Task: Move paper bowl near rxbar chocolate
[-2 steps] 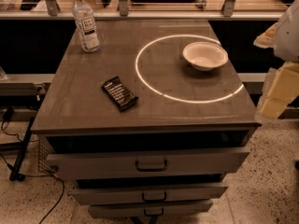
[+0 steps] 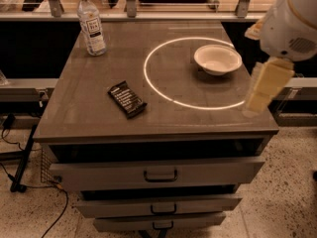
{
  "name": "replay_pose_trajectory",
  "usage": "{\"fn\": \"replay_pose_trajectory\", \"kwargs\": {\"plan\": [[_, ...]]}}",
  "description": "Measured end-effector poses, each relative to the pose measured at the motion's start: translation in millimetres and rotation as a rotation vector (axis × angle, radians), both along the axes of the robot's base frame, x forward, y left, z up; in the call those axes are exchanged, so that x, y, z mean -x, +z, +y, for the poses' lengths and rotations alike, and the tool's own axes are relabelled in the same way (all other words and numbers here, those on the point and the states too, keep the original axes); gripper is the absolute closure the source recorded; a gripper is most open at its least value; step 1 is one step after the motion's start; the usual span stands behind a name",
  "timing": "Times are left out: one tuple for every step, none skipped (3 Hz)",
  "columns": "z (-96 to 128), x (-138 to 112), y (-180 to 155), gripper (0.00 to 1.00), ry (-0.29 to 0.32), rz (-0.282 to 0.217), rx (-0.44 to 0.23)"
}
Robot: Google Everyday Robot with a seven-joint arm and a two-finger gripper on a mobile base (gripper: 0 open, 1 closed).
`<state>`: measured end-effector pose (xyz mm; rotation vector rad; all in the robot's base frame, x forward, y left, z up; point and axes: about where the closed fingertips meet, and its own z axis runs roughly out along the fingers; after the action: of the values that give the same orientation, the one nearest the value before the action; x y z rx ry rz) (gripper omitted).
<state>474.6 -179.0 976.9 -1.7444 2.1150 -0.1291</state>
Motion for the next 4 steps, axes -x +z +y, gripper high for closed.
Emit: {"fn": "replay_pose_trajectory", "kwargs": {"plan": [[19.7,-41.6,-3.7,0.00,0.050,-0.051,-0.038],[24.7,-114.9,-17.6,0.00,0.088,-0.092,-0.139],[18.8,-173.7,-46.9,0.00,0.085,-0.079,-0.229],[11.6,-204.3,-75.9,0.00,0.062,-0.050,-0.263]]}}
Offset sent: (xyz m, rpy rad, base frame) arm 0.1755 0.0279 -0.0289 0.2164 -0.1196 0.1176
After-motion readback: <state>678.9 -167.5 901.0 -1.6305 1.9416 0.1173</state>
